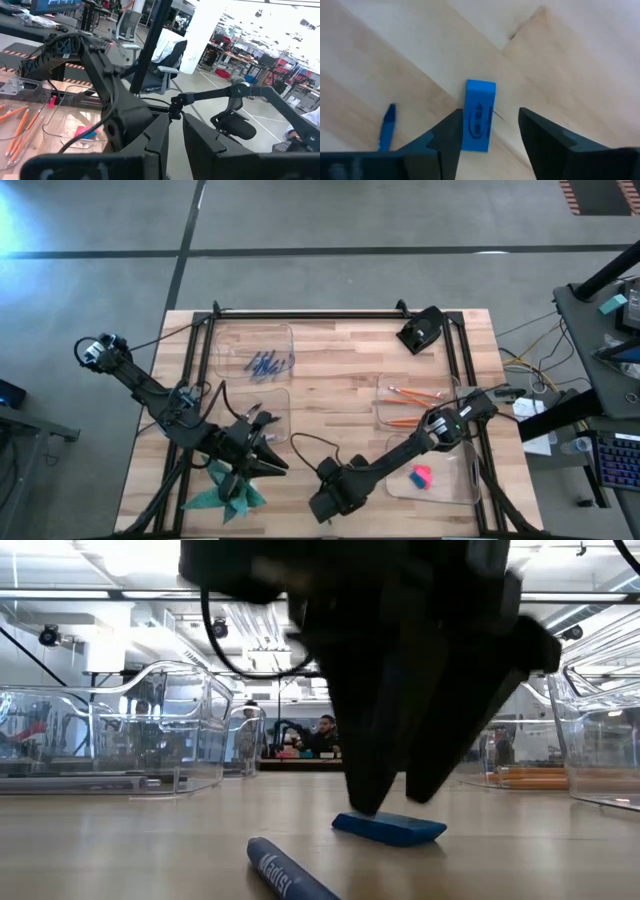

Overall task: Sort crayons/erasers/pens/pencils in bins
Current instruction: Put the blue eraser into the bottom transparent bin

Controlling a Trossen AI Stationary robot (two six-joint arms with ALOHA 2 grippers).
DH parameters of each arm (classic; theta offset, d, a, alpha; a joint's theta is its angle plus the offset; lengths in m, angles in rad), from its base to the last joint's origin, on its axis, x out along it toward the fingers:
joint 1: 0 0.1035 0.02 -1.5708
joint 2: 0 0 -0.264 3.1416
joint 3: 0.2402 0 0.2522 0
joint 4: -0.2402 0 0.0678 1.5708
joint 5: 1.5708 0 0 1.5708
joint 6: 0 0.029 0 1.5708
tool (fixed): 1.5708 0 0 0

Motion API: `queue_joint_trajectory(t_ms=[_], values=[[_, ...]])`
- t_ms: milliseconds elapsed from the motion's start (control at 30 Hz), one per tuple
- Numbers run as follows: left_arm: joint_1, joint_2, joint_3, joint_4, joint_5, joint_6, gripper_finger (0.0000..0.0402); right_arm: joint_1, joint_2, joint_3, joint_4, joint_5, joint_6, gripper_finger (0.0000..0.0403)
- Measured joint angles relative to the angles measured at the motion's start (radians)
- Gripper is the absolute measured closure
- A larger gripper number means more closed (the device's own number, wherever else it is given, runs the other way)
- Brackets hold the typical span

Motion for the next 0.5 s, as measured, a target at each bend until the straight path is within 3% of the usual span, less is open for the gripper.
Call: queue_joint_trajectory(t_ms=[267,500], values=[[0.0,-0.004,0.0,0.001,0.0,0.001,0.0359,-0.016,0.026,-0.002,0.009,-0.016,-0.034,0.0212],[0.0,-0.006,0.0,0.0,0.0,0.01,0.0359,-0.017,0.054,-0.003,0.014,-0.015,-0.088,0.028]])
